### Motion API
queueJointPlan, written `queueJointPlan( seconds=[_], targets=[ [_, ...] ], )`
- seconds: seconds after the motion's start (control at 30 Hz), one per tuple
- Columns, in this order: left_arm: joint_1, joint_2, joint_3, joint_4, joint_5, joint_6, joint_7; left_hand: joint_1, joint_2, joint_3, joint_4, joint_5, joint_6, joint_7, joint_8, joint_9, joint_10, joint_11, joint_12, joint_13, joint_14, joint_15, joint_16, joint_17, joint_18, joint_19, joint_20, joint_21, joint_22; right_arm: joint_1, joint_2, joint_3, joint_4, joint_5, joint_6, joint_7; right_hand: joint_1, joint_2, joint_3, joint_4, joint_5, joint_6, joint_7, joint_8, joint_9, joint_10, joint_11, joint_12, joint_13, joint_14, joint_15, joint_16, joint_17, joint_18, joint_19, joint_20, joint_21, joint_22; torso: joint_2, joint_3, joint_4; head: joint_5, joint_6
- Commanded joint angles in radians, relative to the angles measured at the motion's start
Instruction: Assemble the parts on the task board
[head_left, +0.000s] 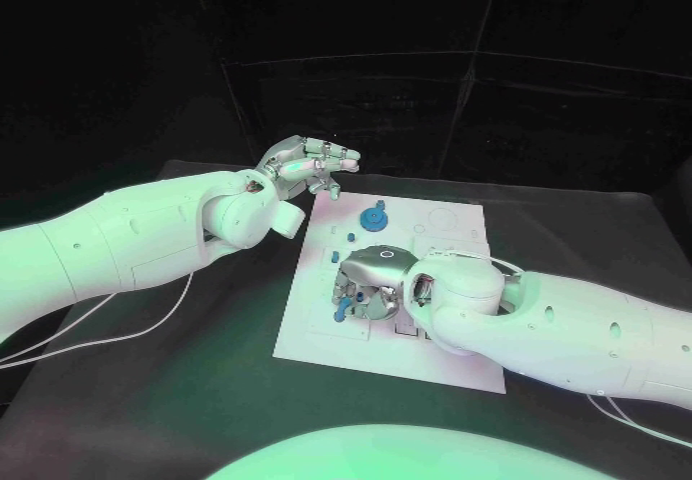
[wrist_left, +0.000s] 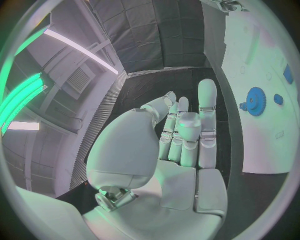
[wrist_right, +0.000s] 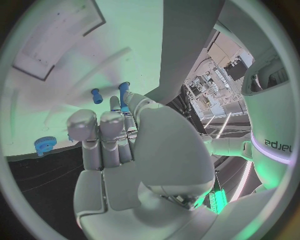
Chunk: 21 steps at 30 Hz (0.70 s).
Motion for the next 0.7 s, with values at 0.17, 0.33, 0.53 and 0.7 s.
queueJointPlan(
  seconds=[0.17,0.33,0.53,0.7],
  targets=[
    [0.001,-0.001,0.001,0.000,-0.002,0.014,0.001,-0.006,0.008,0.001,0.002,0.001,-0.005,0.000,0.006,-0.001,-0.007,0.003,0.007,-0.002,0.002,0.002,0.004,-0.001,0.013,-0.004,0.000,-0.004,-0.001,0.001,0.010,0.000,-0.005,-0.018,0.046,-0.014,-0.025,-0.007,0.009,-0.004,0.001,0.001,0.007,-0.003,0.001,0.001,0.003,-0.008,0.000,0.000,0.007,0.004,-0.004,-0.019,0.001,0.001,0.004,-0.003,0.000,-0.0014,0.0012,-0.001,0.000],
    [0.001,-0.001,0.001,0.000,-0.002,0.014,0.000,-0.006,0.008,0.001,0.002,0.001,-0.005,0.000,0.006,-0.001,-0.007,0.003,0.007,-0.002,0.002,0.002,0.004,-0.001,0.013,-0.004,0.000,-0.004,-0.001,0.001,0.016,0.000,-0.010,-0.018,0.053,-0.006,-0.037,-0.012,0.008,-0.007,0.001,-0.001,0.007,-0.005,0.001,0.001,0.003,-0.010,0.000,-0.001,0.008,0.002,-0.007,-0.018,-0.002,0.002,0.003,-0.006,-0.001,-0.0010,0.0005,0.000,-0.002],
    [0.001,-0.001,0.001,-0.001,-0.002,0.017,-0.002,-0.006,0.008,0.001,0.002,0.001,-0.005,0.000,0.006,-0.001,-0.007,0.003,0.007,-0.002,0.002,0.002,0.004,-0.001,0.013,-0.004,0.000,-0.004,-0.001,0.001,0.021,0.000,-0.014,-0.007,0.044,0.015,-0.069,-0.030,-0.001,-0.008,0.010,-0.016,0.013,-0.016,-0.001,-0.020,0.011,-0.027,-0.002,-0.003,0.013,0.002,-0.009,-0.018,-0.005,0.006,0.002,-0.008,-0.001,-0.0008,0.0005,0.001,-0.002],
    [0.001,-0.001,0.001,-0.004,-0.002,0.018,-0.003,-0.006,0.008,0.001,0.002,0.001,-0.005,0.000,0.006,-0.001,-0.007,0.003,0.007,-0.002,0.002,0.002,0.004,-0.001,0.013,-0.004,0.000,-0.004,-0.001,0.001,0.022,0.000,-0.016,0.005,0.008,0.032,-0.113,-0.059,-0.036,-0.011,-0.009,-0.111,0.018,-0.026,-0.005,-0.089,0.024,-0.056,-0.001,-0.015,0.026,-0.014,-0.036,-0.006,-0.043,0.016,-0.034,-0.078,0.000,-0.0006,0.0007,0.001,-0.002]
  ],
)
